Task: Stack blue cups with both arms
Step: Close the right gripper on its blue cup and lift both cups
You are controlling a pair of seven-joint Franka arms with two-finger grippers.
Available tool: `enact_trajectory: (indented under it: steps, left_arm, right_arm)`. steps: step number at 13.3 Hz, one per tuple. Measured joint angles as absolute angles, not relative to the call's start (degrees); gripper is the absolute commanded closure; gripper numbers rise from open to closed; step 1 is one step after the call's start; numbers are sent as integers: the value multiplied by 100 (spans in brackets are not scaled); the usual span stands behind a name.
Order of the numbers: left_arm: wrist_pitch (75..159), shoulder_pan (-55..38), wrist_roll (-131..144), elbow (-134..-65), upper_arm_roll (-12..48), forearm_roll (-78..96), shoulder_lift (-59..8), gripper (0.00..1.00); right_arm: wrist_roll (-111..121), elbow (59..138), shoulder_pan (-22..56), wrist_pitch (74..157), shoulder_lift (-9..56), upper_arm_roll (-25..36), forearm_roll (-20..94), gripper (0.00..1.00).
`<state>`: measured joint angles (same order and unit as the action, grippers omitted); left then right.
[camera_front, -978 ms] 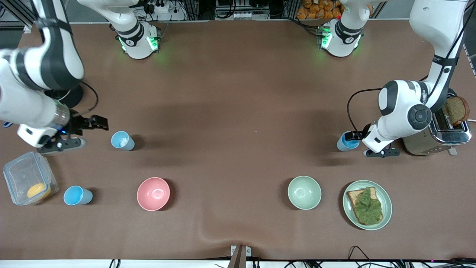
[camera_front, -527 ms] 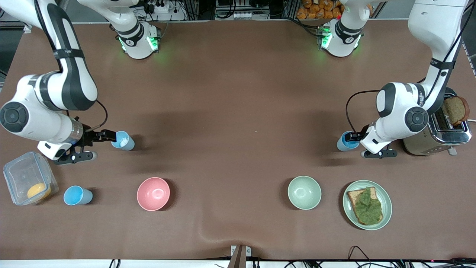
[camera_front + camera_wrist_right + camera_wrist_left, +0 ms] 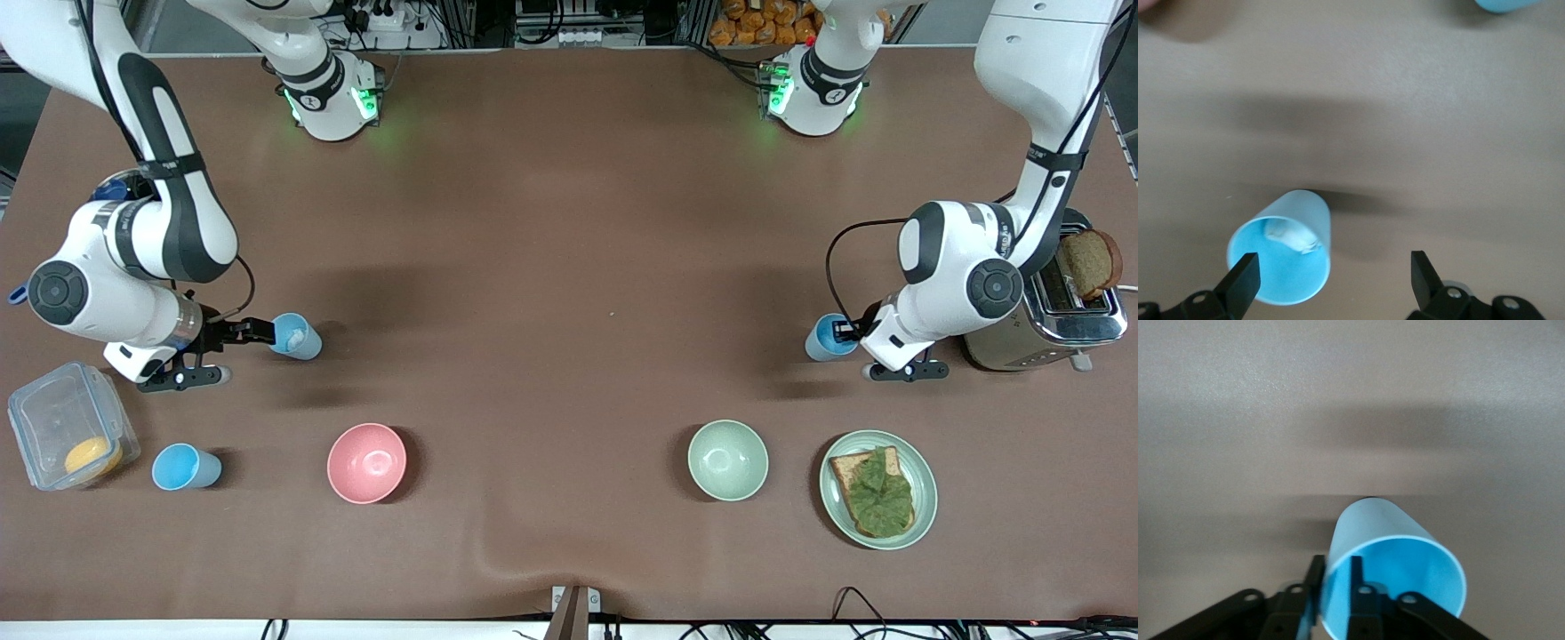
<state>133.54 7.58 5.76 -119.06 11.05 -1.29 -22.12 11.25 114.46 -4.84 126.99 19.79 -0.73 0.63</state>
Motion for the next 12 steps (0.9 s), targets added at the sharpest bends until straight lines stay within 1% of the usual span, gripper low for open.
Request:
enact_trajectory:
  steps: [3, 9, 10, 11, 12]
  left_arm:
    - [13357, 759, 574, -11897, 1105, -129, -2213, 100]
    - [13336, 923, 403, -11647, 1097, -129, -2179, 100]
    - [13316, 947, 393, -11599, 1097, -129, -2145, 100]
    - [13274, 948, 392, -11558, 1099, -129, -2100, 100]
    - [13194, 945, 393, -11509, 1110, -129, -2047, 100]
  right_arm:
    - [1166, 11752, -520, 13043, 2014, -78, 63, 0]
    - [1168, 11861, -520, 13149, 2078, -91, 63, 0]
    - [1168, 11909, -520, 13188, 2095, -94, 63, 7]
    - [1169, 11955, -520, 13237, 2107, -98, 63, 18]
    - [1169, 11985, -519, 13263, 2119, -103, 64, 31]
